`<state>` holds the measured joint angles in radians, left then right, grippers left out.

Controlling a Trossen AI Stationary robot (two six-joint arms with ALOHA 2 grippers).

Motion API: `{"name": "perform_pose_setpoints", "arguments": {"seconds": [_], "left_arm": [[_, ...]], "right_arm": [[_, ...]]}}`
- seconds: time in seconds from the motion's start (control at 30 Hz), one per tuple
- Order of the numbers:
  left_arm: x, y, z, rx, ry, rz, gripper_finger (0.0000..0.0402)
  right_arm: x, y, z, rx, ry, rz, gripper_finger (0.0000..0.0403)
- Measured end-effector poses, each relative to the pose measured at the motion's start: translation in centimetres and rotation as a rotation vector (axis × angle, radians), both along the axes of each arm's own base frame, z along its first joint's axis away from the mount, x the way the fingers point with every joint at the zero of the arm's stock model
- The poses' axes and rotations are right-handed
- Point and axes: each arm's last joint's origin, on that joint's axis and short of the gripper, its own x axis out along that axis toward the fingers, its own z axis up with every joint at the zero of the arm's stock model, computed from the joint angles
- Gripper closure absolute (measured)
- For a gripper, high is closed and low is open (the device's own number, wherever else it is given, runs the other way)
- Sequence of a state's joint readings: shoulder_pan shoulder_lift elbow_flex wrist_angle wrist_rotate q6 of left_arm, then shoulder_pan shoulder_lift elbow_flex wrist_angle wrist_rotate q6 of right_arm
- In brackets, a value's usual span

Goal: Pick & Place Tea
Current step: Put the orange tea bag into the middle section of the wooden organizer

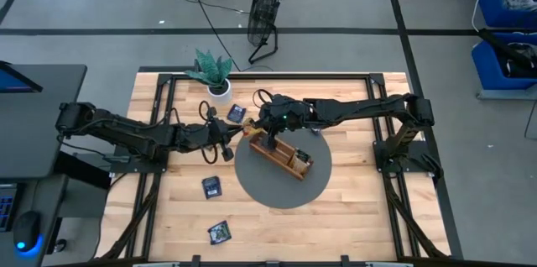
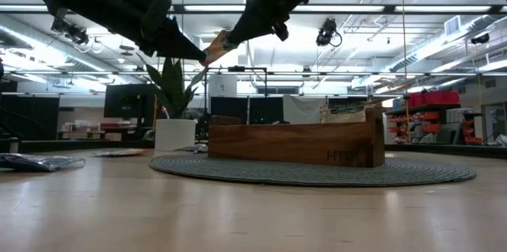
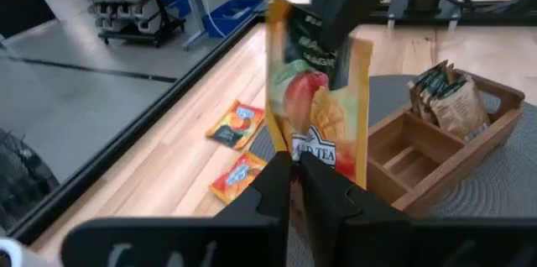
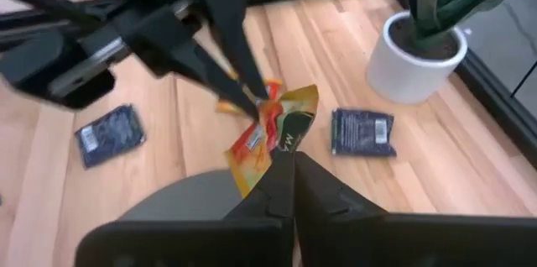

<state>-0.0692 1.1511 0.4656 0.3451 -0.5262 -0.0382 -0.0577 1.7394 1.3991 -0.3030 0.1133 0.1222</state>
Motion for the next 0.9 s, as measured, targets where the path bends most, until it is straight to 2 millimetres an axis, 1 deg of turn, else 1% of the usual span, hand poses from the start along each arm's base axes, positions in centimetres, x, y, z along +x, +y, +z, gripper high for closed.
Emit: {"name": "perform_pose_setpoints", "arguments": {"seconds": [0.07,0.13,0.27,0.37,0.47,0.53,0.73,0.9], "left_arm": [[0.0,0.0,0.1,0.008,0.002,-0.003,0.0355],[0.0,0.0,-0.1,0.026,0.024,-0.006,0.0331],[-0.1,0.0,-0.1,0.040,0.033,-0.011,0.0263],[0.0,0.0,-0.1,0.032,0.026,-0.023,0.0210],[0.0,-0.1,-0.2,0.023,0.038,-0.034,0.0168],[-0.1,-0.1,-0.4,0.017,0.052,-0.033,0.0147],[-0.2,0.0,-0.6,0.012,0.081,-0.035,0.0101],[-0.2,0.0,-0.7,0.016,0.085,-0.029,0.0096]], "right_arm": [[-0.3,0.2,0.3,-0.002,0.012,0.006,0.0401],[-1.0,0.3,0.7,-0.011,0.037,0.015,0.0402],[-2.1,0.8,1.5,-0.020,0.075,0.004,0.0402],[-2.4,1.3,1.7,-0.038,0.079,-0.002,0.0402],[-2.9,1.6,1.5,-0.025,0.128,-0.001,0.0402],[-3.4,1.7,1.1,-0.010,0.194,-0.010,0.0403],[-4.1,1.7,0.8,0.043,0.264,-0.028,0.0403],[-4.7,1.7,0.3,0.075,0.334,-0.059,0.0403]]}}
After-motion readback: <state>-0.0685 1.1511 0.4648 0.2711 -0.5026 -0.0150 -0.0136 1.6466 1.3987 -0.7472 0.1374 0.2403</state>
